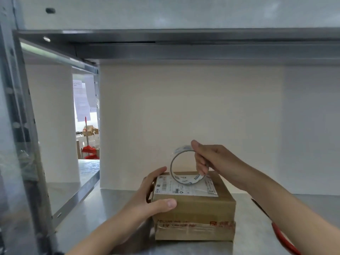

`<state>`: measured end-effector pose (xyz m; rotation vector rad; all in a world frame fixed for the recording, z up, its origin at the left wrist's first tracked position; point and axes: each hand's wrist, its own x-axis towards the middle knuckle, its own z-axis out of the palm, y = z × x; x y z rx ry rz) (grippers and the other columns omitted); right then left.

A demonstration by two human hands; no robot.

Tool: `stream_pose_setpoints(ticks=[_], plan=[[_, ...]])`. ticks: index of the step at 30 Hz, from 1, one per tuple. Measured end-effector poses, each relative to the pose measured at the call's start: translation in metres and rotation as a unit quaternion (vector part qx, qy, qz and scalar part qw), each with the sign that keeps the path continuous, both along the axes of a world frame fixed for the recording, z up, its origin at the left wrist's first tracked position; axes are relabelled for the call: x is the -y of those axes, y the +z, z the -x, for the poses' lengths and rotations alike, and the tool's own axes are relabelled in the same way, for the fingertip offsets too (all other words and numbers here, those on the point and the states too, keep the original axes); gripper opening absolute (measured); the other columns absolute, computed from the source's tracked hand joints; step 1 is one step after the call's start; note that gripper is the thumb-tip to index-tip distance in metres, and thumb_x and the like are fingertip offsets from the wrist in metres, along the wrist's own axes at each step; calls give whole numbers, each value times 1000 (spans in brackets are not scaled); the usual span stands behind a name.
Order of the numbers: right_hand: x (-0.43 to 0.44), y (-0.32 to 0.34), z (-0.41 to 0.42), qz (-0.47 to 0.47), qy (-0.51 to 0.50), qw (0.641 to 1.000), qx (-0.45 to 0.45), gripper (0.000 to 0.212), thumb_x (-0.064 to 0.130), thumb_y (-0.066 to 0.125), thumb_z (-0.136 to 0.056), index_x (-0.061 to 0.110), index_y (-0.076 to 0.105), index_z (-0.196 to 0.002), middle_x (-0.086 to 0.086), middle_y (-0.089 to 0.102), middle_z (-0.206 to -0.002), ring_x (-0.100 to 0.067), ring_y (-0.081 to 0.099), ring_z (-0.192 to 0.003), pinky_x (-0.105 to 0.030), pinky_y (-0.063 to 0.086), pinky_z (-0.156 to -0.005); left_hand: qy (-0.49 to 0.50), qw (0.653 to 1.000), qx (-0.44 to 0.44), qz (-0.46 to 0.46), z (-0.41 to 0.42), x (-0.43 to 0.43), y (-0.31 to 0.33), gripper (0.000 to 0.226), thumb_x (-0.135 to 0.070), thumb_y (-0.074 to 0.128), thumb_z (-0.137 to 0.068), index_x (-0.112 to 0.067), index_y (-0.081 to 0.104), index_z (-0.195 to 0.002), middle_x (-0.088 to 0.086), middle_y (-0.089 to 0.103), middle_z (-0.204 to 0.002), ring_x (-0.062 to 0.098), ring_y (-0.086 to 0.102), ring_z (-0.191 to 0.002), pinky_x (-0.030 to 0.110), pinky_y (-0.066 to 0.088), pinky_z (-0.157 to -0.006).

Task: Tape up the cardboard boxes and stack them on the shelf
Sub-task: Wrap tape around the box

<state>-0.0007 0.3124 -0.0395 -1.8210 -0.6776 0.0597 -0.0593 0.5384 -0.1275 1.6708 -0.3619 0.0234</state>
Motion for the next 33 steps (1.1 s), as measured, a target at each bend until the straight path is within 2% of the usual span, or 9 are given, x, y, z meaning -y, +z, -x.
stream_pose_setpoints(ticks=[5, 11, 15, 18, 21, 25, 27, 29, 33], plan=[[28, 29, 6, 78, -98, 991, 57, 63, 66, 48, -89, 14, 47, -53, -5, 43, -52, -15, 40, -52, -22, 38, -73, 25, 999, 20, -26, 2, -2, -2, 103, -68, 88, -40, -58, 46, -134, -14, 52, -140, 3, 56, -124, 27, 50, -101], [85, 27, 10, 172, -161, 966, 107, 52, 54, 73, -77, 17, 48, -50, -6, 35, -56, -17, 29, -54, -28, 27, -60, 7, 999, 27, -33, 2, 2, 1, 106, -67, 90, -38, -52, 49, -134, -13, 54, -138, 2, 58, -121, 28, 53, -99], [92, -9, 2, 236, -150, 957, 74, 53, 46, 80, -77, 21, 42, -49, 2, 32, -50, -16, 33, -53, -28, 25, -56, -20, 990, 9, -137, 2, -4, 13, 101, -69, 83, -49, -54, 39, -139, -20, 47, -142, -6, 55, -121, 23, 51, -98], [90, -42, -9, 196, -141, 968, 74, 59, 38, 77, -83, 20, 33, -49, 3, 28, -49, -18, 37, -55, -32, 24, -59, -34, 922, 17, -385, 0, -11, 50, 109, -93, 61, -52, -56, 22, -147, -35, 16, -156, -7, 22, -146, 28, 27, -120], [88, -46, -12, 167, -146, 973, 70, 59, 38, 76, -84, 20, 33, -48, 4, 28, -48, -19, 44, -58, -29, 27, -56, -46, 844, 38, -533, -1, 23, 88, 116, -95, 50, -60, -45, 9, -157, -35, -15, -156, -9, -22, -144, 33, -1, -121], [80, -42, -4, 175, -130, 974, 60, 58, 49, 73, -85, 15, 40, -52, -5, 31, -54, -19, 38, -56, -25, 30, -52, -105, 781, 85, -610, -16, 98, 86, 120, -85, 59, -71, -37, -10, -157, -12, -2, -167, 18, -5, -154, 41, 7, -123], [83, -32, 4, 159, -138, 977, 46, 63, 61, 65, -83, 5, 50, -58, -8, 36, -60, -18, 38, -57, -22, 33, -55, -101, 790, 126, -592, -25, 107, 80, 111, -81, 65, -71, -42, 4, -156, -10, 29, -148, 23, 29, -140, 40, 34, -113], [92, -14, 13, 78, -171, 982, 19, 66, 63, 59, -84, -1, 60, -68, -7, 45, -67, -14, 47, -62, -22, 38, -66, -83, 829, 156, -530, -28, 101, 82, 105, -78, 71, -67, -48, 15, -151, -15, 33, -135, 11, 38, -126, 36, 41, -106], [92, 29, 24, -108, -137, 981, 81, 49, 38, 46, -102, 10, 57, -63, -3, 56, -65, -11, 55, -67, -25, 39, -82, -46, 956, 185, -224, -30, 79, 76, 92, -68, 84, -56, -52, 40, -136, -20, 46, -137, -2, 52, -124, 29, 47, -105]])
